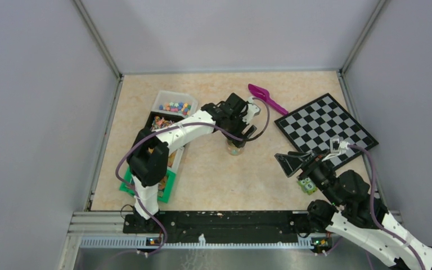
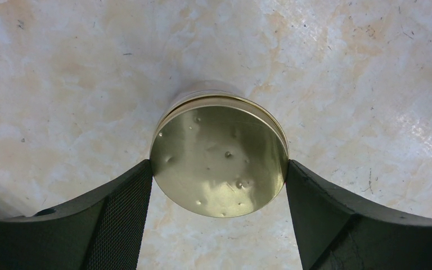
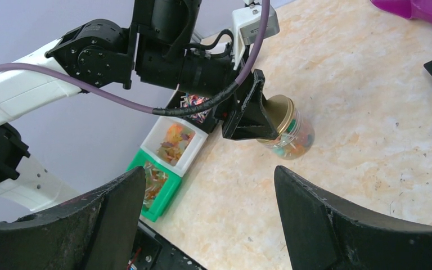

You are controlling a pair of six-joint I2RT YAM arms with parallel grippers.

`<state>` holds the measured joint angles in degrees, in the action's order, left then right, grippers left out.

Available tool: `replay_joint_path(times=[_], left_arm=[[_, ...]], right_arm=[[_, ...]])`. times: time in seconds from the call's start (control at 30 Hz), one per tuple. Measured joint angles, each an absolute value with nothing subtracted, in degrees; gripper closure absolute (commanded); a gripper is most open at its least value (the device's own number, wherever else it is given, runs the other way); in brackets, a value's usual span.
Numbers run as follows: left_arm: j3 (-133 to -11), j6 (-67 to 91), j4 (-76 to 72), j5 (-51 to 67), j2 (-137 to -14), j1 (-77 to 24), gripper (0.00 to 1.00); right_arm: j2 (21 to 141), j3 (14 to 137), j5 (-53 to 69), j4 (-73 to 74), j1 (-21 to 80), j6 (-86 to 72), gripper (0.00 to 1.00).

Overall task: Pack the candies
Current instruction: Close the bottle lid on the packing bottle.

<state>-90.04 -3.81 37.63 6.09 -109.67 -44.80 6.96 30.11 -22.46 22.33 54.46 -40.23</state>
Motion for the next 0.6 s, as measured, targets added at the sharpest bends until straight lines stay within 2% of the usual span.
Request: replay_joint_path(times=[0.6], left_arm=[[-90.87,-4.23,38.46,5.69,-111.18,-44.91,0.18]], right_arm=[[8.54,30.09,-22.65,22.46,54.46,-40.25,0.17]])
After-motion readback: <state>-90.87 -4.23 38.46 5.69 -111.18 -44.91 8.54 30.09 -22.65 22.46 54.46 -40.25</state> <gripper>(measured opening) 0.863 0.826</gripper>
